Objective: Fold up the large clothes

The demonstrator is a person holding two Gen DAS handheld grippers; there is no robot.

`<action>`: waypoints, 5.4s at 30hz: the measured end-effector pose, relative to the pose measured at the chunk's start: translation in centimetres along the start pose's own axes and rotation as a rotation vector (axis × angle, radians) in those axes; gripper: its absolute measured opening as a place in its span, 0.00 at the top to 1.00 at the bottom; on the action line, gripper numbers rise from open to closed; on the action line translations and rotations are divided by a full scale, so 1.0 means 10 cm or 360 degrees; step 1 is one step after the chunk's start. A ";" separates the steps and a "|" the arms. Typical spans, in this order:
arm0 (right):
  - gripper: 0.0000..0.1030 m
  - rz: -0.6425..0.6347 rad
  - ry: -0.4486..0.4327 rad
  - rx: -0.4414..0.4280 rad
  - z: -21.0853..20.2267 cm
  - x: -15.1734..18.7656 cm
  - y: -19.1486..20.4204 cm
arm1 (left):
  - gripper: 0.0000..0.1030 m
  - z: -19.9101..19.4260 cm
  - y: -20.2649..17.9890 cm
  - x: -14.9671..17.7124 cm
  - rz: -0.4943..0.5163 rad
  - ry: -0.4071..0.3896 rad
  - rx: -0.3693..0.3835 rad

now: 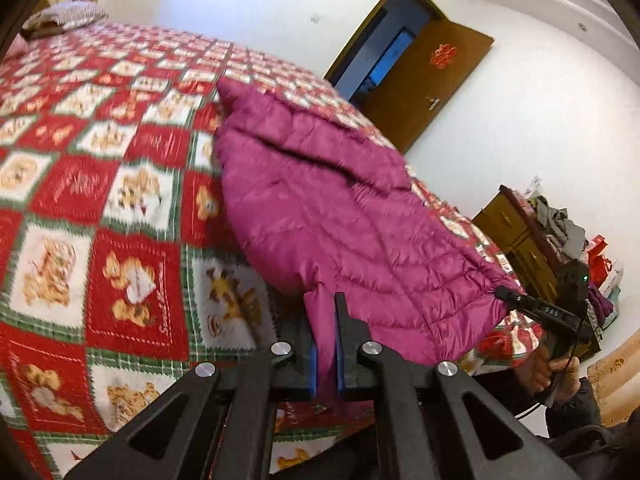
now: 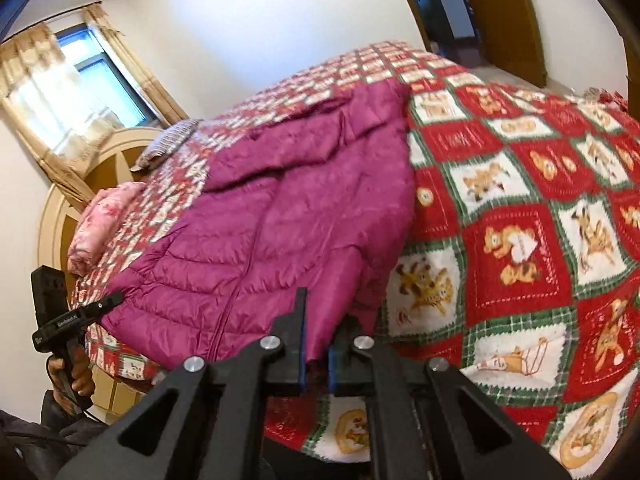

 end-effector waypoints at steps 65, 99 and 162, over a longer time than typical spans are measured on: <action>0.91 -0.0156 -0.0212 0.0178 -0.16 -0.62 0.31 | 0.95 0.10 -0.37 -0.61 0.0249 -0.0014 -0.0123; 0.91 -0.0127 -0.0128 0.0260 0.47 -1.50 0.20 | 0.95 0.74 -0.15 -1.73 0.0134 0.0025 -0.0352; 0.91 -0.0027 -0.0031 0.0685 2.90 -2.78 -0.48 | 0.91 2.15 1.45 -3.29 -0.0498 0.0012 -0.0350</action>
Point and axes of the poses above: each gripper's, at about its wrist camera, not at the fingertips, and z roughly the way its jaws point, y to its left, x to its underside, the point moved 1 cm from there along z, roughly the way its jaws point, and after that the axes turned 6 degrees about x, right-handed, at the moved point
